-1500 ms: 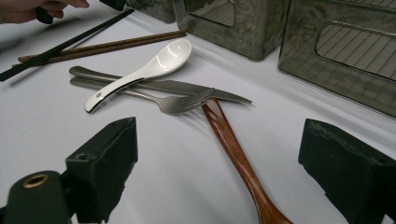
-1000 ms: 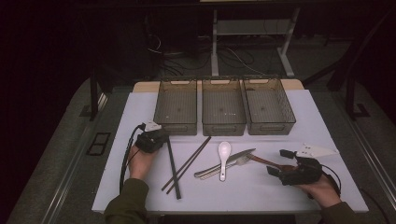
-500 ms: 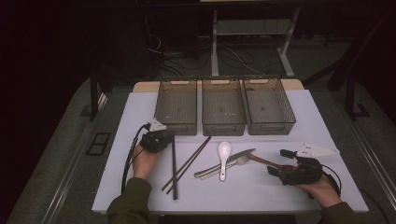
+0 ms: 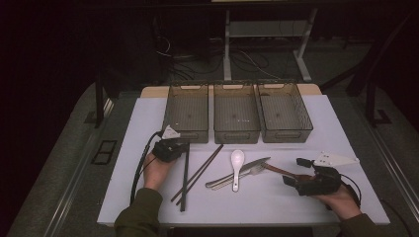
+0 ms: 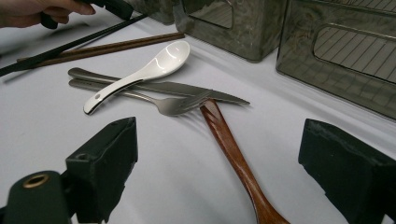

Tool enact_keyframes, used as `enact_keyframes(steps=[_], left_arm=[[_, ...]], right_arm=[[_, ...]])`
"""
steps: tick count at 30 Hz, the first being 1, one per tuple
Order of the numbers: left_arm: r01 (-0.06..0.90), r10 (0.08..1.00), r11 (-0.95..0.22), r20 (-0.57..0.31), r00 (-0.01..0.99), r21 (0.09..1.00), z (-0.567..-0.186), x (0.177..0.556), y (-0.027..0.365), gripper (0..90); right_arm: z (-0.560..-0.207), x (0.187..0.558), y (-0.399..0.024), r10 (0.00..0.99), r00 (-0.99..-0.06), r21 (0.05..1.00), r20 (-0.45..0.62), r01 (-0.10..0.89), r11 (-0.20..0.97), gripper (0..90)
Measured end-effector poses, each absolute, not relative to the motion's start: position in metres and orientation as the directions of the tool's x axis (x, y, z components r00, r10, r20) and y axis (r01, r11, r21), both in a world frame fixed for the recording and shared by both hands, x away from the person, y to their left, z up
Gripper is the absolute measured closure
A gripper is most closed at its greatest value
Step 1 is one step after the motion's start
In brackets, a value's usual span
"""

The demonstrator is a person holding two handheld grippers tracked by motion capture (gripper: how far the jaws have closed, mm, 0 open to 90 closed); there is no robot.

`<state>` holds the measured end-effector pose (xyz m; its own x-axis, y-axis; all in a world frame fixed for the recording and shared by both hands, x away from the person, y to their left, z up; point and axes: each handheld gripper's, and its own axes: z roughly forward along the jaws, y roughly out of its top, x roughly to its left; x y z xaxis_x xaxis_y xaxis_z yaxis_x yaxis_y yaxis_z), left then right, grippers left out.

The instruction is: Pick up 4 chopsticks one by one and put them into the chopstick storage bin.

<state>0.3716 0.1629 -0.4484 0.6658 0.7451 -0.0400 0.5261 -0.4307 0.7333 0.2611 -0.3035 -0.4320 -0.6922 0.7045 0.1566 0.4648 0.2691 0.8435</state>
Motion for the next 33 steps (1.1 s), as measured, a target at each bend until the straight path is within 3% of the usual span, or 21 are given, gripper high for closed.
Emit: enact_keyframes(steps=[20, 28, 29, 33], left_arm=[[0.526, 0.728, -0.456, -0.039, 0.685, 0.718, -0.448, 0.370, 0.153, 88.6], [0.544, 0.746, -0.429, -0.056, 0.663, 0.721, -0.433, 0.355, 0.150, 76.1], [0.558, 0.753, -0.434, -0.055, 0.656, 0.708, -0.431, 0.348, 0.149, 68.3], [0.578, 0.763, -0.428, -0.065, 0.643, 0.695, -0.430, 0.341, 0.149, 57.3]], right_arm=[[-0.432, 0.261, -0.304, 0.706, -0.692, 0.844, 0.153, 0.462, 0.270, 11.5], [-0.431, 0.261, -0.304, 0.708, -0.688, 0.843, 0.159, 0.468, 0.266, 11.5], [-0.431, 0.260, -0.304, 0.710, -0.686, 0.843, 0.158, 0.468, 0.265, 11.5], [-0.431, 0.260, -0.304, 0.710, -0.686, 0.843, 0.159, 0.469, 0.265, 11.5]])
